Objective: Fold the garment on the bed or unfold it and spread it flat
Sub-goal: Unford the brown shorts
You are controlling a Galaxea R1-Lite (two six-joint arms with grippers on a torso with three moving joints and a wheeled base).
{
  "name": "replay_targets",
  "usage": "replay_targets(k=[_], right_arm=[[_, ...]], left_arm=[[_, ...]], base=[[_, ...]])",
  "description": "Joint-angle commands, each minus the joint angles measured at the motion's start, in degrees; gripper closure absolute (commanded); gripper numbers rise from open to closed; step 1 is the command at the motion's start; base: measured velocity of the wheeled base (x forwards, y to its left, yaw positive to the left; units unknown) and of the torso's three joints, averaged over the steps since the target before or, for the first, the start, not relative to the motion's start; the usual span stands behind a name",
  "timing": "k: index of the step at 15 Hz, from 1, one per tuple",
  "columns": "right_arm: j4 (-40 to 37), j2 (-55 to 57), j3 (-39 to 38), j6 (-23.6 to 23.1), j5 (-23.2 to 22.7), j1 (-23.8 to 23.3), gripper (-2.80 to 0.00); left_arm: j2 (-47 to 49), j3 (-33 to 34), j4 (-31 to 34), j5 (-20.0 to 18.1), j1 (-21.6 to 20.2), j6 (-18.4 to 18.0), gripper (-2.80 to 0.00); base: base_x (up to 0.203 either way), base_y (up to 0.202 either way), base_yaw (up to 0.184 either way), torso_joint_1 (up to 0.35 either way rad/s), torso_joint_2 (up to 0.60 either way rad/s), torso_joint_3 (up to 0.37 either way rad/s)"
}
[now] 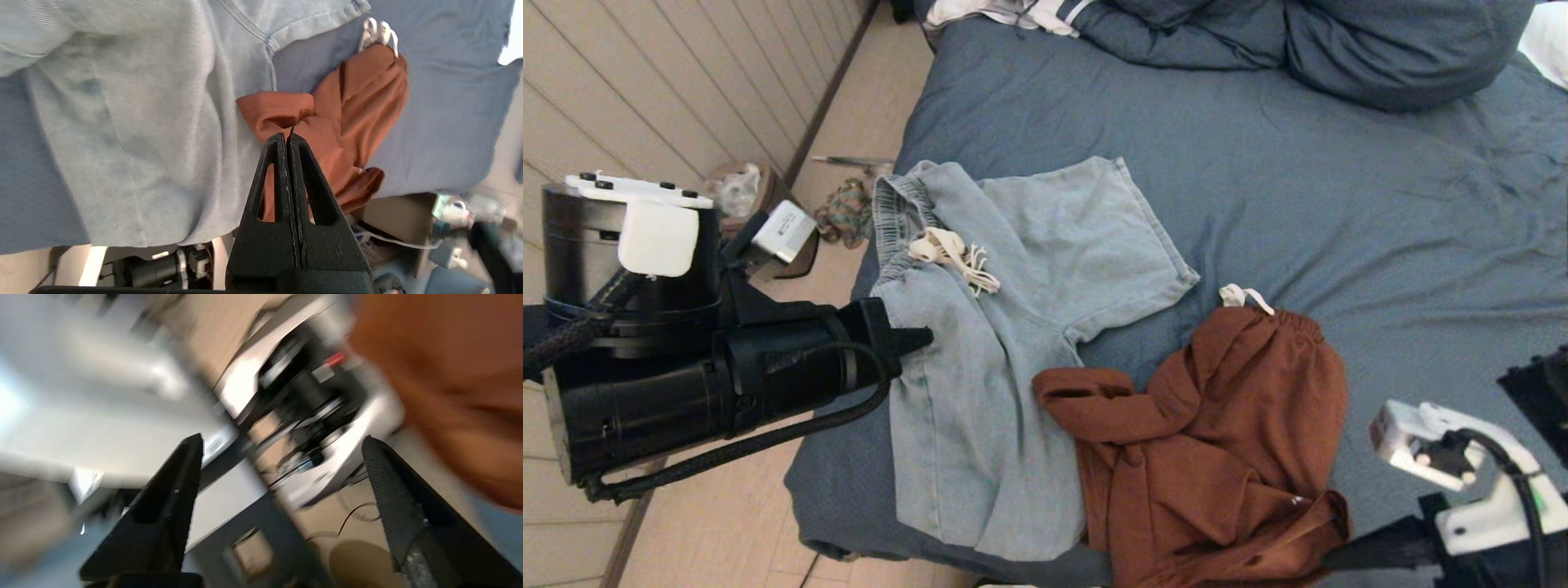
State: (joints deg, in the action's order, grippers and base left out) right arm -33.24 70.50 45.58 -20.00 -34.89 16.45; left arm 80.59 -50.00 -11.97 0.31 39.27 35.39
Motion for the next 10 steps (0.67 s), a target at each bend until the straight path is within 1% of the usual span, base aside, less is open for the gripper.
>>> replay_targets(k=[1, 3, 4, 5, 7, 8, 9, 10], right_arm=[[-0.15, 2.23, 4.78, 0.23, -0.29, -10.68, 0.00], [-0.14, 5.63, 9.78, 1.18, -0.19, -19.81, 0.00], [-0.14, 8.60, 12.97, 1.52, -0.04, -23.85, 0.00], [-0.10, 10.90, 14.66, 1.69, 0.48, -26.58, 0.00], [1.24, 15.49, 16.91, 2.12, 2.43, -30.56, 0.00], [4.87, 16.59, 16.83, 2.32, 3.44, -31.43, 0.00], [8.00, 18.04, 16.71, 2.93, 5.80, -32.38, 0.00], [10.43, 19.62, 16.64, 3.99, 9.72, -32.77, 0.00]], left_arm=[[3.02, -2.70, 0.39, -1.10, 0.09, 0.31, 0.00], [6.97, -7.05, 1.65, -1.42, 0.12, 0.40, 0.00], [9.62, -10.56, 3.12, -1.51, 0.37, 0.32, 0.00], [11.72, -13.68, 4.43, -1.53, 0.85, 0.27, 0.00], [17.13, -21.07, 7.50, -1.54, 2.41, -0.06, 0.00], [19.28, -24.00, 8.51, -1.50, 3.23, -0.27, 0.00], [21.10, -26.70, 9.07, -1.49, 3.81, -0.46, 0.00], [22.93, -29.17, 9.67, -1.52, 4.52, -0.82, 0.00]], base=[[0.000, 0.000, 0.000, 0.000, 0.00, 0.000], [0.000, 0.000, 0.000, 0.000, 0.00, 0.000], [0.000, 0.000, 0.000, 0.000, 0.00, 0.000], [0.000, 0.000, 0.000, 0.000, 0.00, 0.000], [0.000, 0.000, 0.000, 0.000, 0.00, 0.000], [0.000, 0.000, 0.000, 0.000, 0.00, 0.000], [0.000, 0.000, 0.000, 0.000, 0.00, 0.000], [0.000, 0.000, 0.000, 0.000, 0.00, 0.000]])
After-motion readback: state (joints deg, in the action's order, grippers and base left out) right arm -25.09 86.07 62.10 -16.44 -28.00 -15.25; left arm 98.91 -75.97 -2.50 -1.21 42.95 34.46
